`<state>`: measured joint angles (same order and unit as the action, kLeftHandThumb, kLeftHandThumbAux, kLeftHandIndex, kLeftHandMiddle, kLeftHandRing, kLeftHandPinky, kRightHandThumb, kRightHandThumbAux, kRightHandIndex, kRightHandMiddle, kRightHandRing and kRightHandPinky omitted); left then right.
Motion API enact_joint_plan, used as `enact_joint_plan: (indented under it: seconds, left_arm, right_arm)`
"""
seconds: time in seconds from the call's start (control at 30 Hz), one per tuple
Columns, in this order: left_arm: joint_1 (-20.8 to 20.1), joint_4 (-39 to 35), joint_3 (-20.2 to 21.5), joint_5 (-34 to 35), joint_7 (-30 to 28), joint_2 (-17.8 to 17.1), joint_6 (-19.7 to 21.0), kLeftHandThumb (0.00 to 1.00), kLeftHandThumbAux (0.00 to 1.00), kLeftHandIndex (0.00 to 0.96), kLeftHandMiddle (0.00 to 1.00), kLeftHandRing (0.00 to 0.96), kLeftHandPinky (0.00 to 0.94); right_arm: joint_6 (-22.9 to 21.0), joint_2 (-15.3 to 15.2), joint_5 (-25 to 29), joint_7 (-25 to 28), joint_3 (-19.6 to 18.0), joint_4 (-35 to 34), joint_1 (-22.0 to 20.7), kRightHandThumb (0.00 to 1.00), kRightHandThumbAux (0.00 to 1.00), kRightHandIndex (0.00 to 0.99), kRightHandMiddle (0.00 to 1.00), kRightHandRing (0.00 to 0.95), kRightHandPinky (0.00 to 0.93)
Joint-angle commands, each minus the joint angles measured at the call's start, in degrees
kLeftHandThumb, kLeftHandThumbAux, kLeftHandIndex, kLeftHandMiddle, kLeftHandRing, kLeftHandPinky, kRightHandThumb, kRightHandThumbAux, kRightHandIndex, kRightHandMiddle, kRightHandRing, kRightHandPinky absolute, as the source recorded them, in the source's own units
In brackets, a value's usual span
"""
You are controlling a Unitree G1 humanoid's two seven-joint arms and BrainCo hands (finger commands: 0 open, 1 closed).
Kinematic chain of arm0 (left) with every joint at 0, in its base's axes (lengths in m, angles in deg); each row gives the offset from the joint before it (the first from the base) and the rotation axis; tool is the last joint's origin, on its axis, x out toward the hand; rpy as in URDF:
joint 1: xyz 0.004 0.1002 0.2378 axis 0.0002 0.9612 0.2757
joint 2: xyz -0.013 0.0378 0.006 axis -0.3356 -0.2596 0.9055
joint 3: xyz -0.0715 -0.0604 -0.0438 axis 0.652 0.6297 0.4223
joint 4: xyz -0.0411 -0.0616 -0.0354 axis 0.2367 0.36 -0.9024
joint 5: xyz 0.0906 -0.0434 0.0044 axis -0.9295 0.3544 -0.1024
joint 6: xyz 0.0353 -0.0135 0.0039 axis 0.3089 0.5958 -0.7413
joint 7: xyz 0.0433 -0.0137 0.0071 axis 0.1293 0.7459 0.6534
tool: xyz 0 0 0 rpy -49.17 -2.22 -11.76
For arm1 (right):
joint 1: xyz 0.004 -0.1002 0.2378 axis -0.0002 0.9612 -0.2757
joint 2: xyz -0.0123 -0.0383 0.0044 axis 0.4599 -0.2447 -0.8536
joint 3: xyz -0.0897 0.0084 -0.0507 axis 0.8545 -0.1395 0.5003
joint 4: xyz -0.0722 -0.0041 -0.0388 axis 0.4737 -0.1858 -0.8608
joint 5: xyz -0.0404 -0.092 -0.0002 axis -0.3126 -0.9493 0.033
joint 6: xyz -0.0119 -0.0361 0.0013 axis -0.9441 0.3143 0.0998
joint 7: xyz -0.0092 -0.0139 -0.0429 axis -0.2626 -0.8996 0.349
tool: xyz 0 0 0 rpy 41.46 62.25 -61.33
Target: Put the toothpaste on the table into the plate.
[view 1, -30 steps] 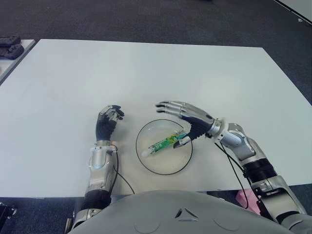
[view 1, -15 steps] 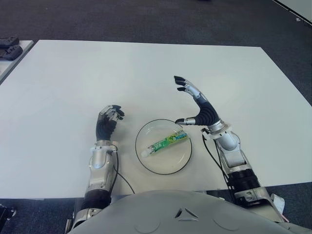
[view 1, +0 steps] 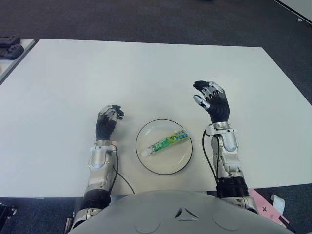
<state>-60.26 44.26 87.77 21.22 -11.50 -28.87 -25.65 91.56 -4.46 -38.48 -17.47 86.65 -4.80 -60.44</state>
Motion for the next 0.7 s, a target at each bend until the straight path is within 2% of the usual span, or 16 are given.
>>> enact_joint_plan:
  seconds: [0.03, 0.33, 0.43, 0.53, 0.7]
  left_arm:
    - [-0.02, 1.05, -0.08, 0.16, -0.48, -0.34, 0.56, 0.695, 0.722, 0.432, 0.551, 0.528, 0.511]
    - [-0.26, 1.18, -0.11, -0.14, -0.02, -0.39, 0.65, 0.695, 0.721, 0.432, 0.551, 0.526, 0.511]
    - [-0.4, 1.24, -0.13, -0.2, -0.08, -0.56, 0.77, 0.694, 0.721, 0.432, 0.552, 0.526, 0.509]
    - [-0.54, 1.37, -0.15, -0.11, -0.28, -0.75, 0.74, 0.694, 0.721, 0.432, 0.552, 0.525, 0.504]
    - [-0.65, 1.35, -0.22, 0.15, -0.61, -0.97, 0.82, 0.692, 0.721, 0.432, 0.554, 0.526, 0.508]
  right_arm:
    - [-3.06, 1.84, 1.36, -0.69, -1.4, -0.46, 0.81, 0.178, 0.88, 0.436, 0.419, 0.395, 0.404]
    - [-9.06, 3.59, 4.41, -0.14, -4.3, 0.79, 1.23, 0.201, 0.935, 0.449, 0.431, 0.419, 0.427]
    - [-10.61, 4.33, 5.4, -0.14, -5.45, 1.74, 1.11, 0.533, 0.798, 0.432, 0.436, 0.428, 0.439]
    - [-11.7, 4.99, 5.69, -0.51, -6.28, 2.6, 0.87, 0.643, 0.753, 0.426, 0.439, 0.433, 0.444]
    - [-12.94, 5.86, 5.6, -0.99, -7.67, 5.39, 0.41, 0.689, 0.733, 0.424, 0.451, 0.447, 0.455]
